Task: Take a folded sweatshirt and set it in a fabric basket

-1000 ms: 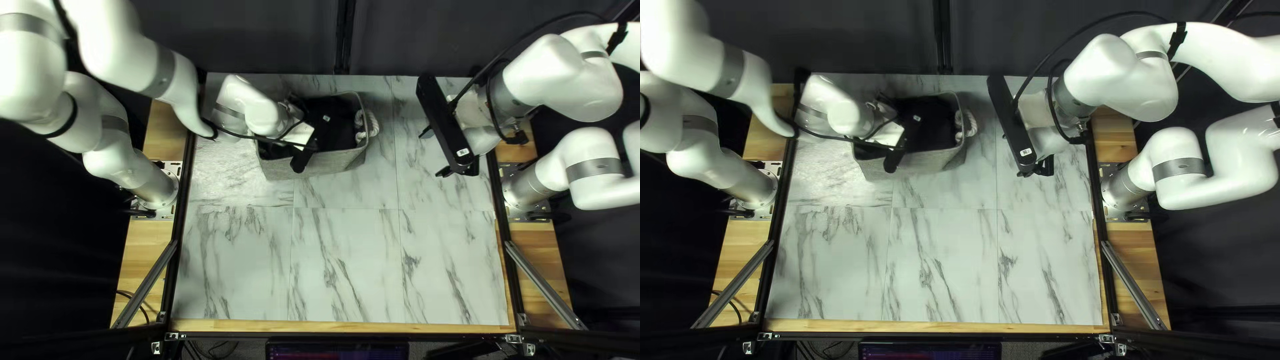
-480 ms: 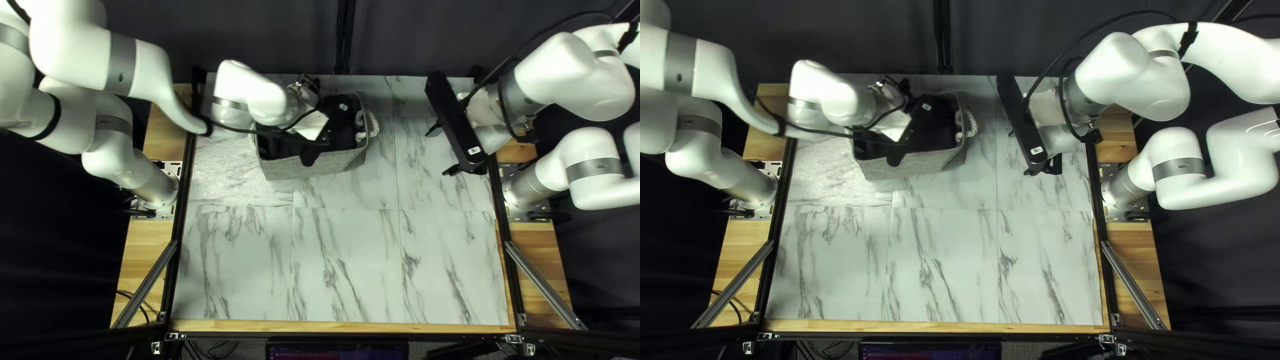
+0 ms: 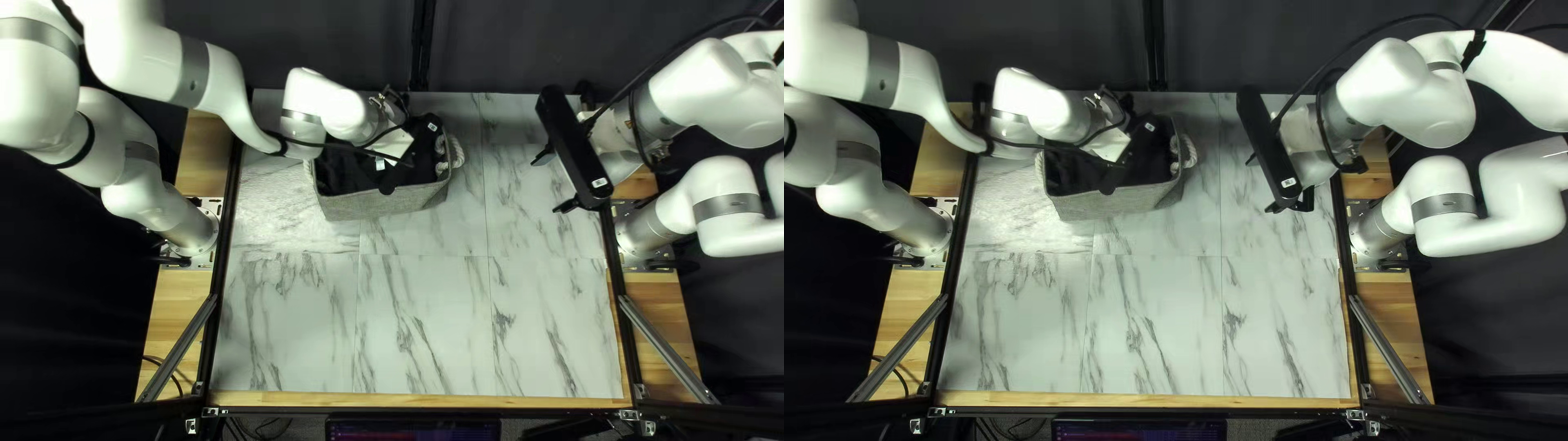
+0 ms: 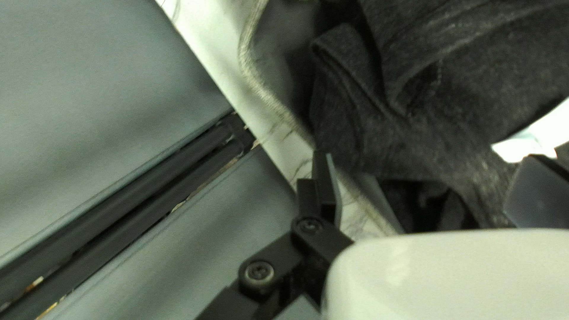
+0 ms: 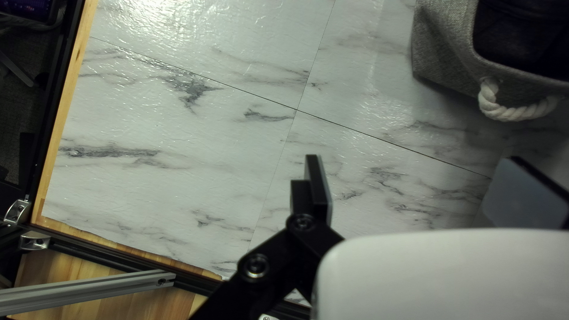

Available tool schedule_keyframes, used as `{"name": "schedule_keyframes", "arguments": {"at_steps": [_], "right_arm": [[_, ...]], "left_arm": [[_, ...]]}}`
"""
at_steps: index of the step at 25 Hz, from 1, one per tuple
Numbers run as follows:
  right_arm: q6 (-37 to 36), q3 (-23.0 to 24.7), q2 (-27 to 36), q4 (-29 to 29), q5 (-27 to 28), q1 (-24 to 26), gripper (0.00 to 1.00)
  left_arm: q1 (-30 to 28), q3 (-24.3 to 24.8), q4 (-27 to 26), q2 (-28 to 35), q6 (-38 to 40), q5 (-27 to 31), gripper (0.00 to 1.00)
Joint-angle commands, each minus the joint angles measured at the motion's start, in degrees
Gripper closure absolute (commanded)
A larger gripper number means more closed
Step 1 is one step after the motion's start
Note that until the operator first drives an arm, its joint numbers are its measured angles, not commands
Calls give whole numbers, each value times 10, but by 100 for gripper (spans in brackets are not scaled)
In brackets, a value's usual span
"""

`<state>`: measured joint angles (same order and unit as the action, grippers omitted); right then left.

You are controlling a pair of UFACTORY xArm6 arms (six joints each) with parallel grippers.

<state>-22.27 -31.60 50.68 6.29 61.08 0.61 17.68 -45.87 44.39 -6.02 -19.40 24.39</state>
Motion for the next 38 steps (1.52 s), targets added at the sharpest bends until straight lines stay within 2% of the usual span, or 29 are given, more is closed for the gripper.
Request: {"name": "schedule_keyframes", "arguments": {"at_steps": [1,3,8,13,18,23,24,28,31,33,35,38], "right_arm": [[4,-3,-3,-3,-1,-2,0],[5,-4,-6,-4,-3,-3,0],[10,-6,-13,-5,-7,-6,0],[3,3,-5,-1,-8,0,0],[-5,6,-7,5,-10,6,0],[-18,10,-11,14,-11,17,0],[-13,15,-10,11,-12,18,0],[20,22,0,-12,-5,9,0],[60,24,14,-39,7,-7,0],[88,21,30,-52,26,-14,0],[143,4,49,-74,68,-32,0],[193,-21,68,-94,117,-56,0]], "left_arm": [[-2,-19,9,-48,27,-13,0],[-5,-23,3,-50,27,-5,0],[-23,-20,-31,6,-4,47,0],[-58,1,-34,115,-26,123,0],[-114,39,-26,207,-4,187,0],[-212,67,-24,278,60,271,0],[-249,66,-26,289,87,300,0],[-337,58,-43,310,163,383,0],[-389,54,-79,343,212,445,0],[-433,51,-110,382,240,505,0],[-483,36,-143,418,265,581,0],[-511,19,-165,431,281,629,0]]}}
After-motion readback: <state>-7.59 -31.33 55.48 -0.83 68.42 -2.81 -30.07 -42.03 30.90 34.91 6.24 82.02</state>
